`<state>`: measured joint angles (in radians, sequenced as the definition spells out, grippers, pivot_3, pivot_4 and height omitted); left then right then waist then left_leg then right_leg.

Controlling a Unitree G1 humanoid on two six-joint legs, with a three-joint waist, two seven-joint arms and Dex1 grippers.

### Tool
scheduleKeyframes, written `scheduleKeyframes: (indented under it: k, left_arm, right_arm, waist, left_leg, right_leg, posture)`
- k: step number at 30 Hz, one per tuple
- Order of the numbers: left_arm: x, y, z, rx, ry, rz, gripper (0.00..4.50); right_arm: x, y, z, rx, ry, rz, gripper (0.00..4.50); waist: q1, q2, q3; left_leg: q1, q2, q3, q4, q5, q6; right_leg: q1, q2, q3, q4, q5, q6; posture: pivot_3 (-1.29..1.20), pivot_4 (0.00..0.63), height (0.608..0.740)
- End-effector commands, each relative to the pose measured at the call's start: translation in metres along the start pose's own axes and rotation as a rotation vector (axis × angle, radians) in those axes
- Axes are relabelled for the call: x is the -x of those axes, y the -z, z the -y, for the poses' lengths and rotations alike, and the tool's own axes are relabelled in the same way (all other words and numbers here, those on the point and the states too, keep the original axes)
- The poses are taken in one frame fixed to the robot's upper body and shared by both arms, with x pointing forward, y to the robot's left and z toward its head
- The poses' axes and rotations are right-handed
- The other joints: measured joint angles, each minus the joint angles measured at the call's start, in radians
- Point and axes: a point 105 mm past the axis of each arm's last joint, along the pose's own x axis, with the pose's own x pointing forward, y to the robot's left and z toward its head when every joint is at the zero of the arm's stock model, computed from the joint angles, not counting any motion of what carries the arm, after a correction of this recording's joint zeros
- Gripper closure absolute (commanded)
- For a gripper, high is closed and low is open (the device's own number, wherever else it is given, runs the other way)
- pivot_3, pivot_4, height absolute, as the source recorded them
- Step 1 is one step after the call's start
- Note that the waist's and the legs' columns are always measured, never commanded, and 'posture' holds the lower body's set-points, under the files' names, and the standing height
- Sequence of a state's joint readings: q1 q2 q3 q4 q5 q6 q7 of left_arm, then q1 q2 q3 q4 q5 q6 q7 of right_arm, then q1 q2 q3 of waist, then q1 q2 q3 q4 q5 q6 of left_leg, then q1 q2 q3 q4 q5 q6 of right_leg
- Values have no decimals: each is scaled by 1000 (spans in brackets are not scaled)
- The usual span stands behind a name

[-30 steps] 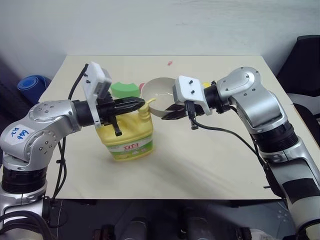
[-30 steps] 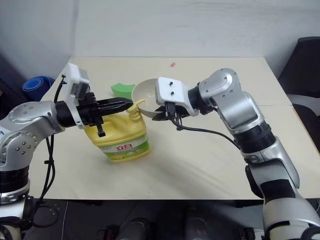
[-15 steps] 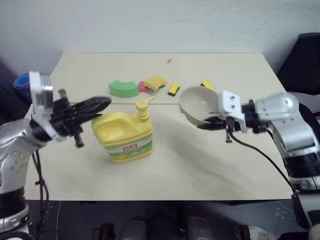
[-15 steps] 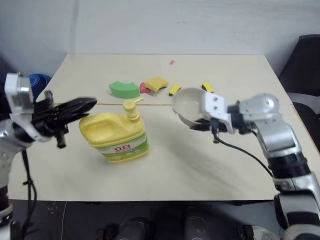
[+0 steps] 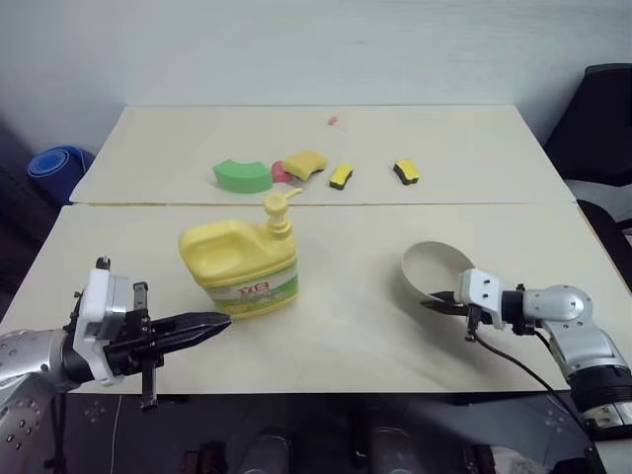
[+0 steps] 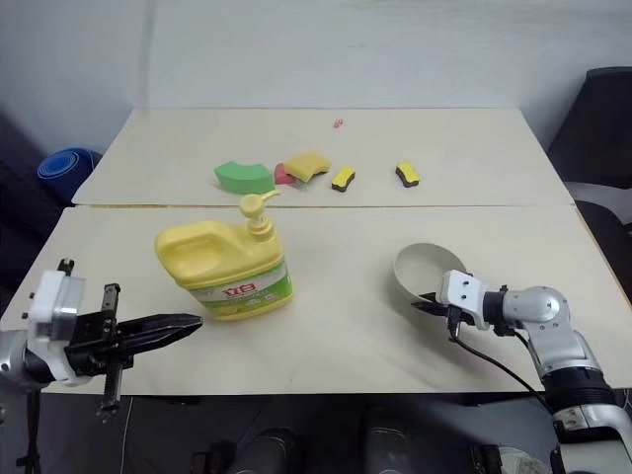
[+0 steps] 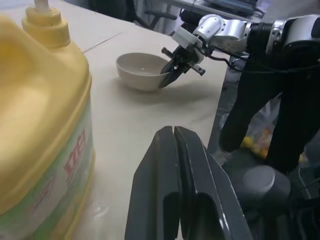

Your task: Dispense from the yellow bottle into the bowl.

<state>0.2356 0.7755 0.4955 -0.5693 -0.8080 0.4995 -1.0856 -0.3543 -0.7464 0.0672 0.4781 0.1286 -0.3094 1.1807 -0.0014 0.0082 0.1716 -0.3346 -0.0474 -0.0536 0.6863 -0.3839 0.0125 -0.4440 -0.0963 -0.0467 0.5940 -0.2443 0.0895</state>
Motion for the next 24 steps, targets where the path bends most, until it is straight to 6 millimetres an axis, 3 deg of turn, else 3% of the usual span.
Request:
scheduleKeyframes:
  k: [1,4,7,10,12,15,19,24]
  left_arm:
    - [5,11,-7,-57,-55,-16,4500]
    - [12,25,-12,-33,-92,-41,4500]
    - [18,36,-15,-16,-141,-71,3922]
    - [33,57,-12,6,-181,-143,2935]
    - [39,63,-15,-5,-216,-159,2265]
    - [47,75,-20,-16,-279,-194,1307]
    - [51,83,-21,-49,-338,-194,29]
    - [56,99,-16,-89,-398,-235,29]
  right_arm:
    - [4,-6,3,-5,55,74,3380]
    - [9,-15,1,-25,72,143,2312]
    - [20,-28,-1,-22,105,226,1266]
    - [43,-49,-6,-70,192,364,146]
    - [52,-59,-17,-96,211,411,0]
    - [59,-69,-47,-112,175,420,0]
    - [61,-61,-80,-130,150,361,0]
    - [63,-50,-78,-135,242,329,0]
  waist:
    - [1,0,0]
    - [3,0,0]
    - [3,0,0]
    - [5,0,0]
    - [9,0,0]
    - [25,0,0]
    - [28,-1,-1]
    - [21,-2,-1]
  left_leg:
    - [0,0,0,0,0,0]
    - [0,0,0,0,0,0]
    - [-1,0,0,0,0,0]
    - [-1,1,0,-1,-1,0]
    - [0,1,0,-2,-1,1]
    - [0,2,-1,-2,-2,1]
    - [1,1,0,-2,-3,4]
    - [3,2,4,-2,-4,4]
  right_leg:
    - [0,0,0,0,0,0]
    - [0,0,-1,0,0,0]
    - [0,0,0,-1,0,0]
    - [0,0,-1,-2,0,0]
    - [0,0,-1,-2,0,0]
    - [0,1,-1,-3,0,0]
    - [2,0,0,-3,0,0]
    - [2,1,3,-3,0,0]
  posture:
    - [0,150,740]
    - [0,150,740]
    - [0,150,740]
    - [0,150,740]
    - [0,150,740]
    - [0,150,740]
    - [0,150,740]
    - [0,150,740]
